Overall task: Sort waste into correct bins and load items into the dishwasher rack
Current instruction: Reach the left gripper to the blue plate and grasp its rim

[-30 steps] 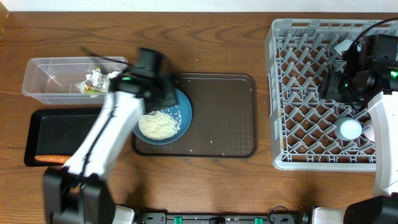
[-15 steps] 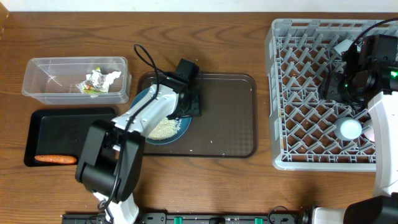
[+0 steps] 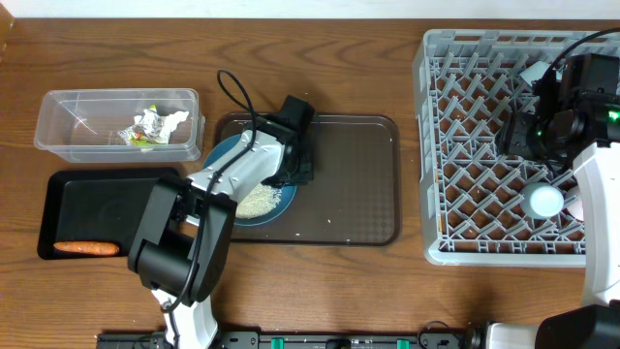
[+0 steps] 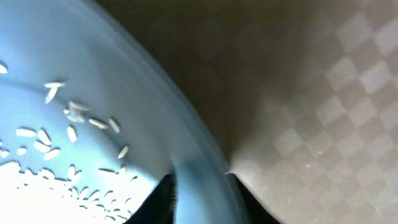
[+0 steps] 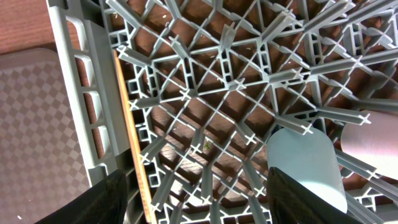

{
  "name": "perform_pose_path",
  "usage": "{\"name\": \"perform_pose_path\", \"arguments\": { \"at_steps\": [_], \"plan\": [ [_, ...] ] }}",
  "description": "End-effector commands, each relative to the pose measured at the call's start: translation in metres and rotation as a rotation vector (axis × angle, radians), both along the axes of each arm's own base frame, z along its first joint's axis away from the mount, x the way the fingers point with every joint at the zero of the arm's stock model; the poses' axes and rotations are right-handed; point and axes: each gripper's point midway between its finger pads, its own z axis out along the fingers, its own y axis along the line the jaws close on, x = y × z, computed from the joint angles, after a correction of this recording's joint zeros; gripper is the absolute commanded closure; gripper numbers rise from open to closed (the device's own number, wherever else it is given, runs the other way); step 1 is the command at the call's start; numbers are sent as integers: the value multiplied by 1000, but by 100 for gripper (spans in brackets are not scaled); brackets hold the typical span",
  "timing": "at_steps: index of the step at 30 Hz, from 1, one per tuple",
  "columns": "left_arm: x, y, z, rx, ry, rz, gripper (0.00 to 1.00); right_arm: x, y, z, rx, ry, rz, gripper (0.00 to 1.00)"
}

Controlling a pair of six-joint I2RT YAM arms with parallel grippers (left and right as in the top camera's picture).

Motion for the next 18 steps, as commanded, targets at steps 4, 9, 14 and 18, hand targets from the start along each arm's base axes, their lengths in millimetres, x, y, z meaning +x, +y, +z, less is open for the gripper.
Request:
{"name": "perform_pose_path", "arguments": {
  "at_steps": [4, 9, 14, 18],
  "plan": [
    [-10, 7, -14, 30, 56, 7, 95, 0, 1, 2, -2, -4, 12, 34],
    [-14, 9, -9, 38, 67, 7, 94, 0, 1, 2, -2, -4, 12, 34],
    [-15, 19, 6, 85, 54, 14, 94, 0, 1, 2, -2, -4, 12, 34],
    [-17, 20, 30, 80, 31, 13, 94, 0, 1, 2, -2, -4, 12, 34]
  ]
}}
